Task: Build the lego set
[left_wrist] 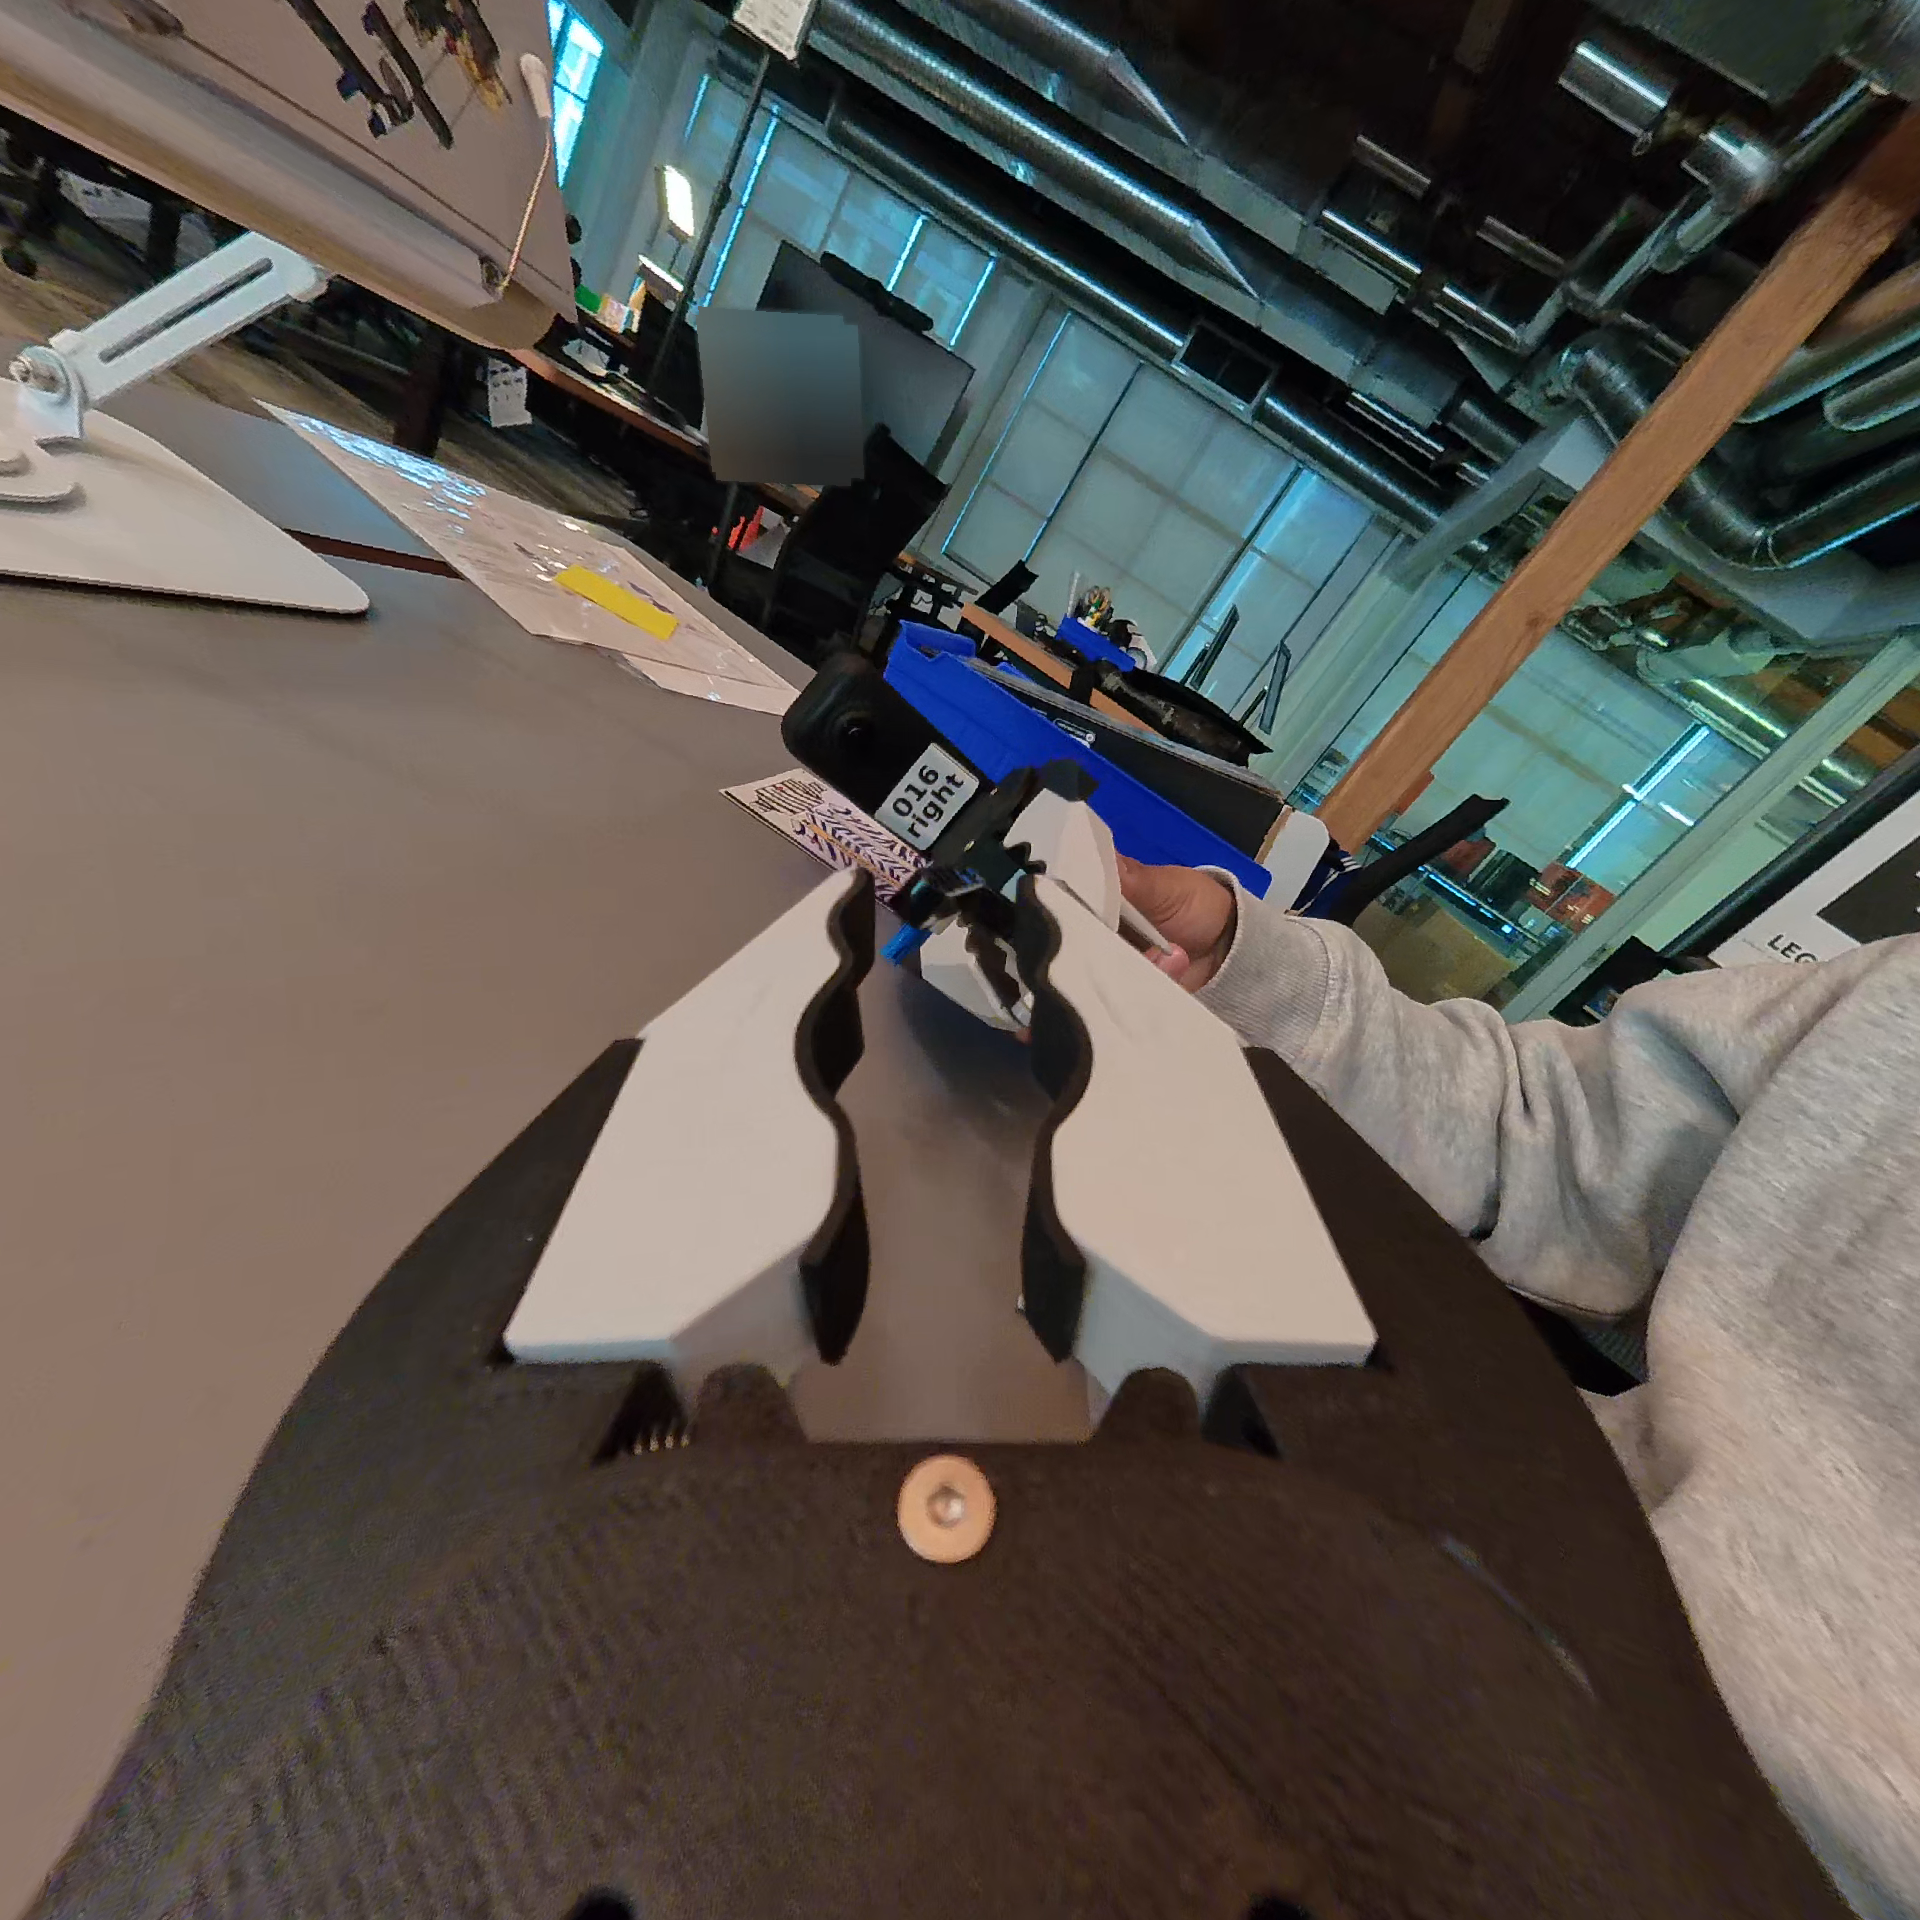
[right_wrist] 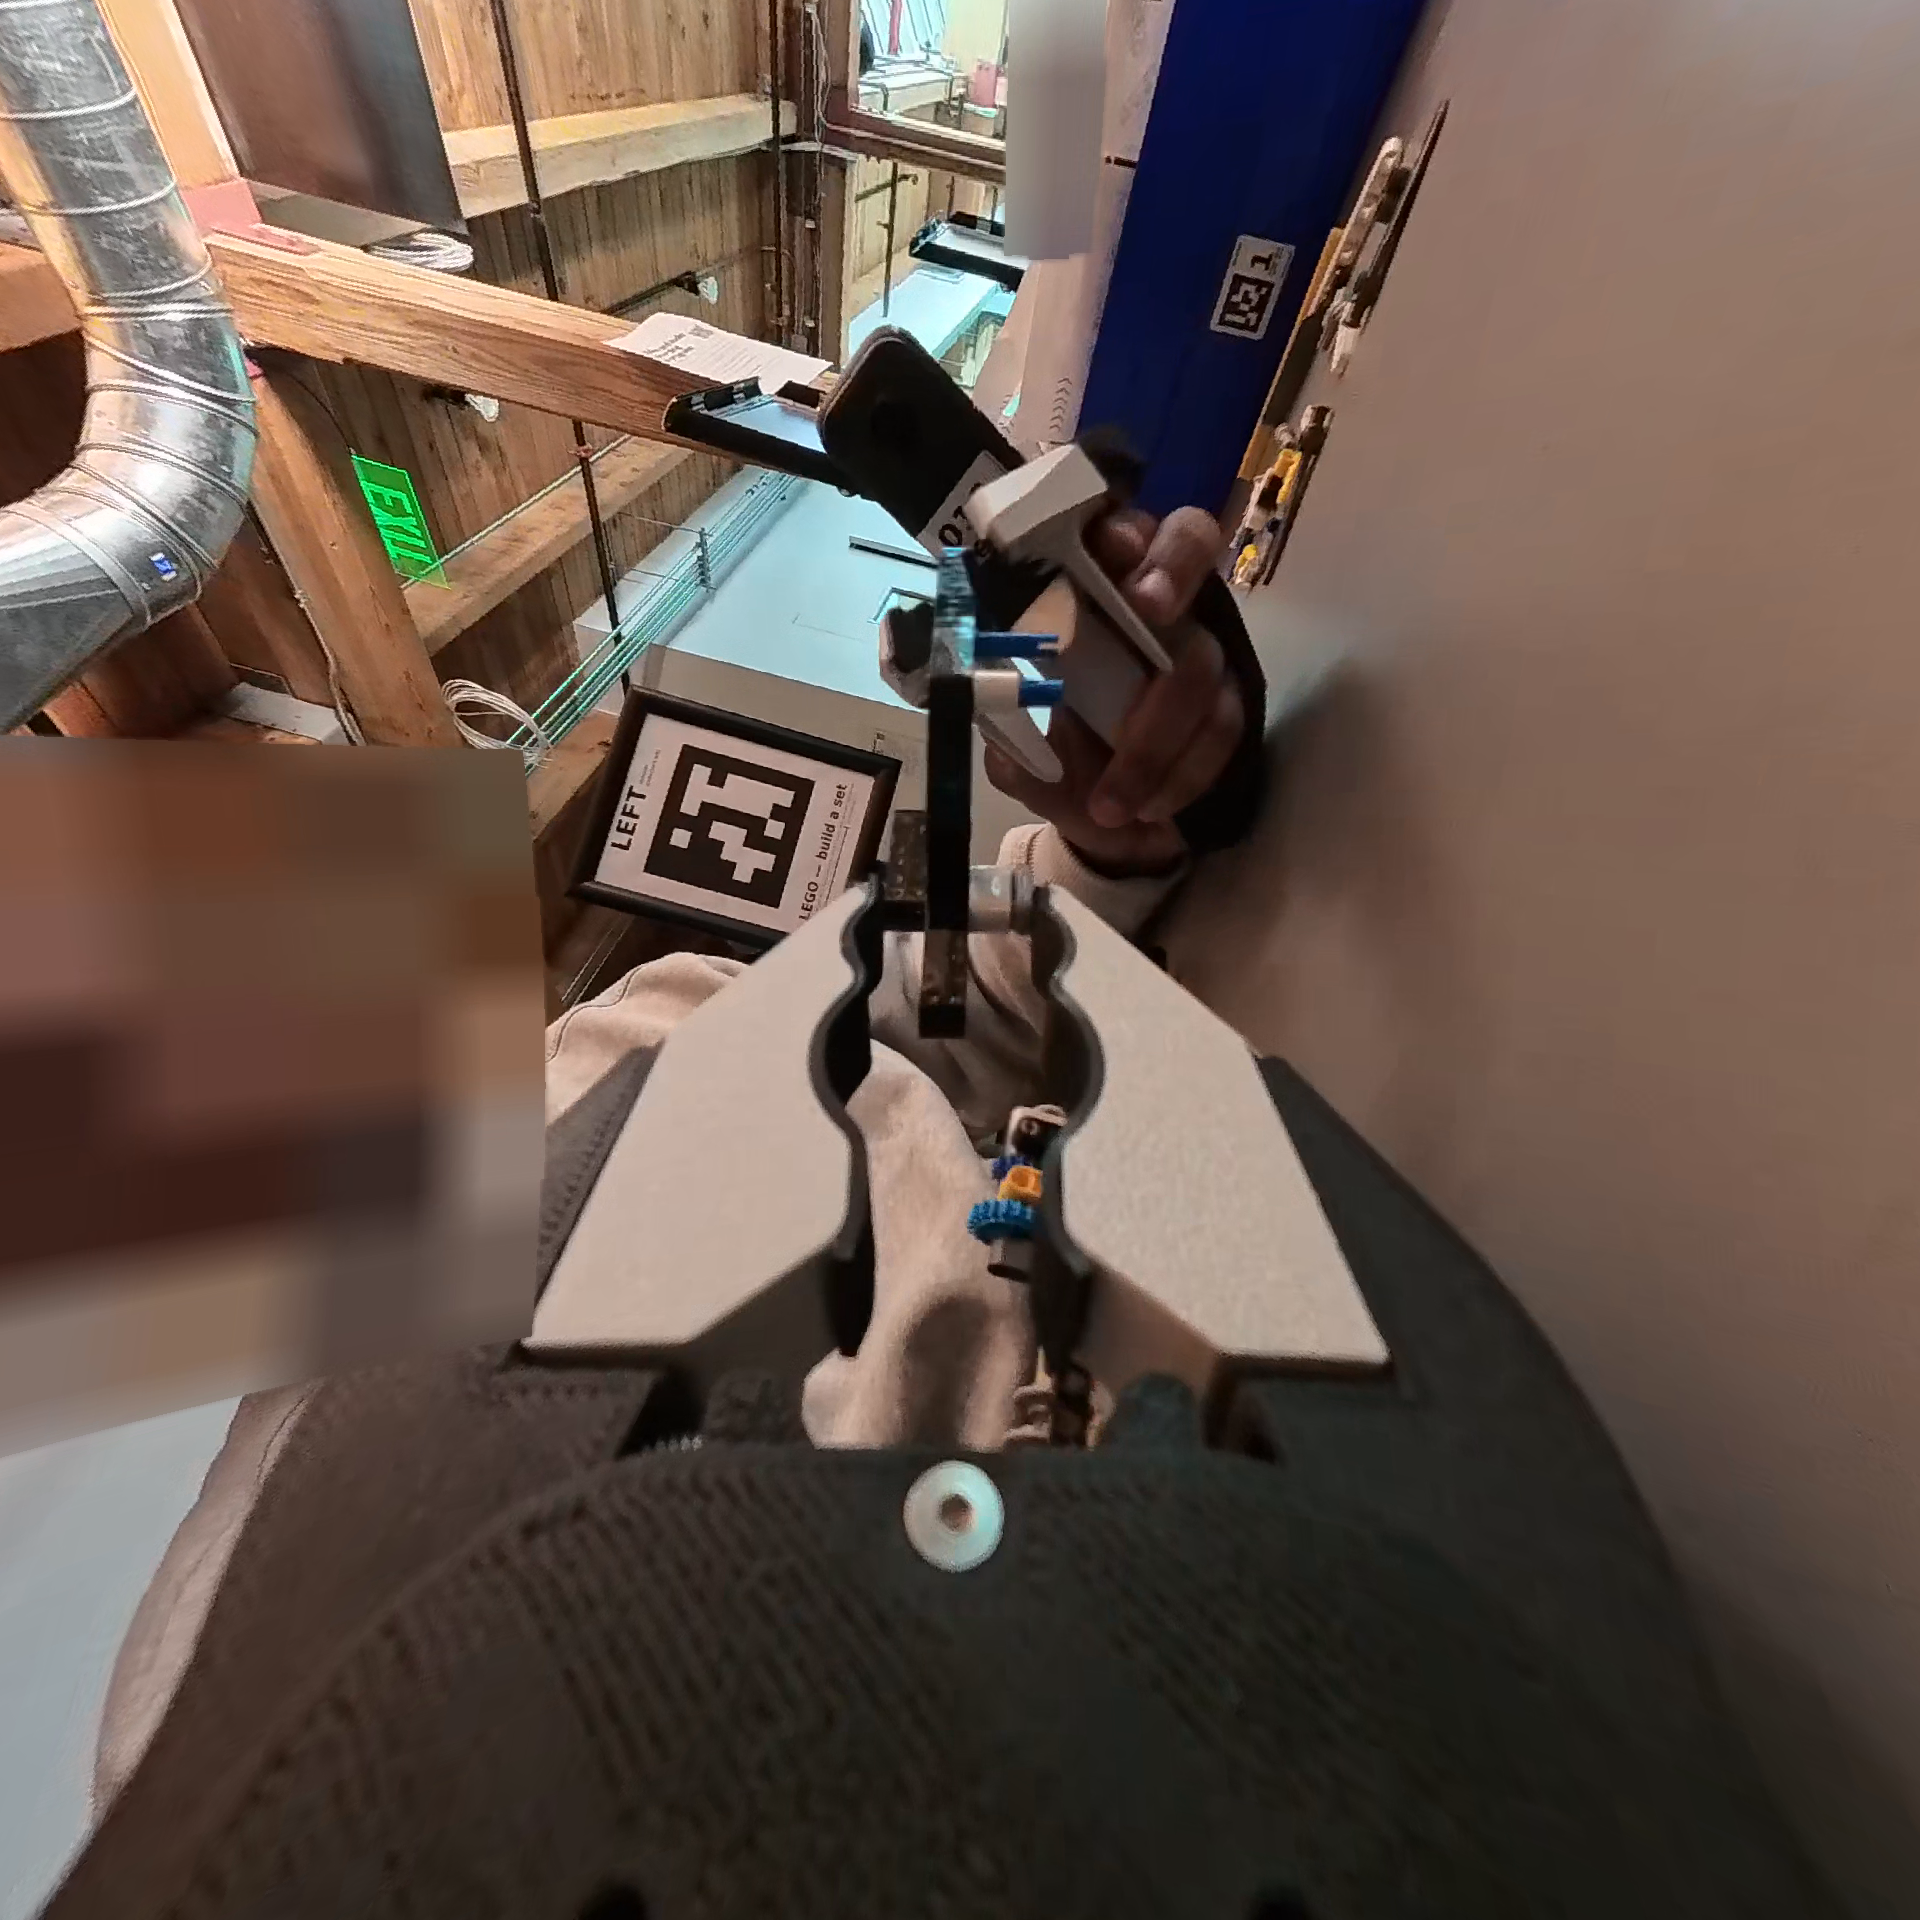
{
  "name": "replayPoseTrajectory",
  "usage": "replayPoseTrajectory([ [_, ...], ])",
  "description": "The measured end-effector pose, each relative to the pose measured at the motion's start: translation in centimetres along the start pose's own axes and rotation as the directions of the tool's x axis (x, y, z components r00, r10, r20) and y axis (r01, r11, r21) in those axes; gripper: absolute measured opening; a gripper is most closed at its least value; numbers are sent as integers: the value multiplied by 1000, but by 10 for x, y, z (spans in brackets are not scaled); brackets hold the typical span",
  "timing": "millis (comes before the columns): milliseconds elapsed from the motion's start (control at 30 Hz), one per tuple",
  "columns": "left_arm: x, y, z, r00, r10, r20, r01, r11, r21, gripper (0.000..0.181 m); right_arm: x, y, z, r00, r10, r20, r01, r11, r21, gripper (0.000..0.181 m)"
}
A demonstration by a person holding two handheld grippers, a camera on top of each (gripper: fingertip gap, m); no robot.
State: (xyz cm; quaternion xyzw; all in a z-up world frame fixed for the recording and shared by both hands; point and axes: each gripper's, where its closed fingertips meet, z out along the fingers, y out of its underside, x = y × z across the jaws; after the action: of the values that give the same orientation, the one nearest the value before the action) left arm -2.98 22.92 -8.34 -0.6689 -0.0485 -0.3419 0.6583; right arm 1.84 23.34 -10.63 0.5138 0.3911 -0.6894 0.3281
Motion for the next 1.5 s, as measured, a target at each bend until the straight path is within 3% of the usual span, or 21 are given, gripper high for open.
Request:
replayPoseTrajectory([
  [433,2,0,1,1000,10,-4,-10,1000,-3,28,1,4,0,1000,14,3,-14,1000,-18,27],
  [667,2,-1,0,1000,-3,-14,3,1000,4,11,-4,2,3,1000,14,15,-14,1000,-4,27],
  [967,0,-5,-4,998,-54,-44,55,998,34,9,-11,-7,3,999,-4,35,3,999,51,27],
  [1233,-17,-21,-18,984,-176,-38,180,973,148,9,-14,-18,2,989,-144,-39,147,985,93,28],
  [1500,-33,-31,-30,957,-288,-42,289,927,240,8,-10,-26,2,913,-368,-174,388,917,92,34],
])
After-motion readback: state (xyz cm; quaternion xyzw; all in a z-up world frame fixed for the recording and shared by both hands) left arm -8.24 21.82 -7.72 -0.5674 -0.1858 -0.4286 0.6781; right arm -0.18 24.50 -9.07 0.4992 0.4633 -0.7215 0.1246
